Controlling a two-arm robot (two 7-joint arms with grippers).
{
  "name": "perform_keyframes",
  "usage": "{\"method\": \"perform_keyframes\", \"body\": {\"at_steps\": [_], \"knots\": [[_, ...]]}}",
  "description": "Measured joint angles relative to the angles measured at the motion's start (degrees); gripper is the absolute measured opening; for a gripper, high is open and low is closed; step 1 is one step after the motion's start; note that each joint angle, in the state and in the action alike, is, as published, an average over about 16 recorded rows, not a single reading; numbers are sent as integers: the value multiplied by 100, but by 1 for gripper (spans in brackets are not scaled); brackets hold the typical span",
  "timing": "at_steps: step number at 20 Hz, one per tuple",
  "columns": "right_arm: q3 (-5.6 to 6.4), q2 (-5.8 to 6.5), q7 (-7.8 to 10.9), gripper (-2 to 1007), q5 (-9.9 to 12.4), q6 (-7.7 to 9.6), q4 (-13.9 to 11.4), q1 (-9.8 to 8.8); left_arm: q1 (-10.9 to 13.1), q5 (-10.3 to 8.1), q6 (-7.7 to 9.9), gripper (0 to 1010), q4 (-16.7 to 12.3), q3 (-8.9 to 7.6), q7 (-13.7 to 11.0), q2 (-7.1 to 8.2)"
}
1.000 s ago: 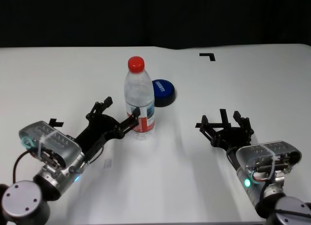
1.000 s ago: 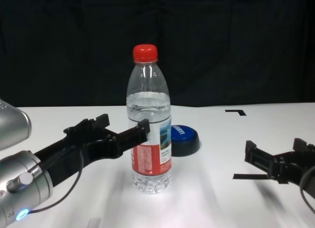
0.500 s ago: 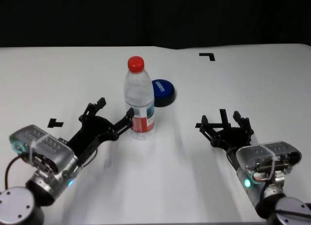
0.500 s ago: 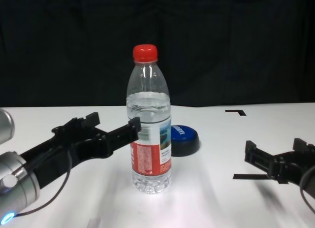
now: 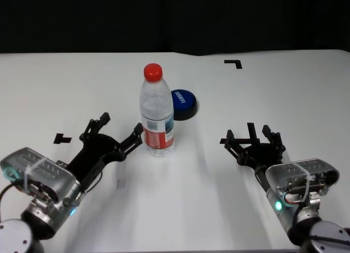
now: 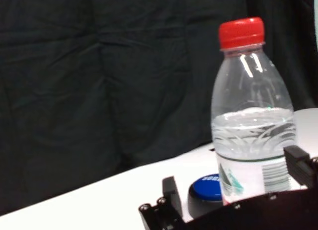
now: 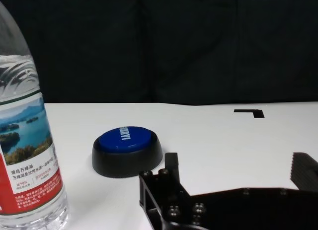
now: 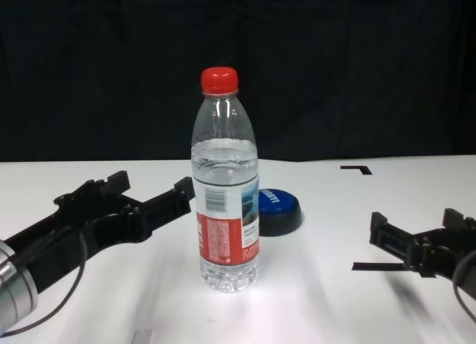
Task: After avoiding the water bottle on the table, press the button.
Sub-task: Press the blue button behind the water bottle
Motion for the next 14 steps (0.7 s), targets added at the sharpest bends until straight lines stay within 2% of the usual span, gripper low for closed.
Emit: {"method": "perform_keyframes", "body": {"at_steps": [14], "knots": [[0,0,0,1003,0,0,0,0,412,251,23,1003,-393,-303,325,-102]]}}
